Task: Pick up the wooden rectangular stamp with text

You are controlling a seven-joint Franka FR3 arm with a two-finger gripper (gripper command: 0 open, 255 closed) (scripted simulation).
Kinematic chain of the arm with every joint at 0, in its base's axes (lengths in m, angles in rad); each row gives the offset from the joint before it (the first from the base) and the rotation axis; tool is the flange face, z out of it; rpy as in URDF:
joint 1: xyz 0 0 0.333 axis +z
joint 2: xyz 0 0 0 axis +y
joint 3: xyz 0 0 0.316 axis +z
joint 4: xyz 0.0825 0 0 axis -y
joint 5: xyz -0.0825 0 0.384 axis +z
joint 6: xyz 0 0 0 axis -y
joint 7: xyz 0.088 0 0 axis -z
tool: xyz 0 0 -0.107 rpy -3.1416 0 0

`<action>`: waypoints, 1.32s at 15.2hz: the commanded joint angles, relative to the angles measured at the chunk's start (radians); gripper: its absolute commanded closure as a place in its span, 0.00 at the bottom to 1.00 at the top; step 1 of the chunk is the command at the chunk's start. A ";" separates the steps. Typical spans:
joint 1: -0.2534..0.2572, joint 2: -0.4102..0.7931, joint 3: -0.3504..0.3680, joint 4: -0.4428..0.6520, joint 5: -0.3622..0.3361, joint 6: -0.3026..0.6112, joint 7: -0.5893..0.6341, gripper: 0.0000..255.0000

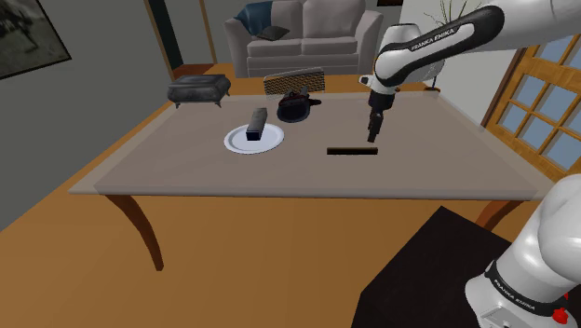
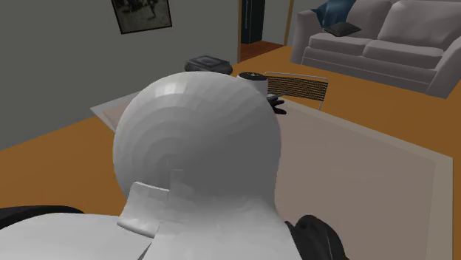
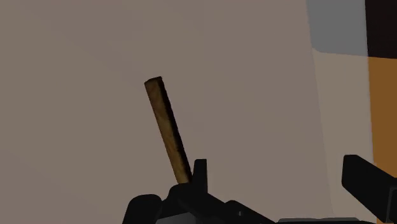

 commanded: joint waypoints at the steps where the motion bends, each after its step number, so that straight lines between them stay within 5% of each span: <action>1: 0.003 0.089 -0.010 0.049 0.022 0.028 -0.067 0.00; 9: -0.029 0.412 0.003 0.273 0.099 0.088 -0.295 0.00; 18: -0.039 0.472 0.016 0.246 0.127 0.171 -0.316 0.00; 19: -0.039 0.474 0.016 0.248 0.127 0.171 -0.315 1.00; 20: -0.038 0.474 0.016 0.248 0.127 0.171 -0.315 1.00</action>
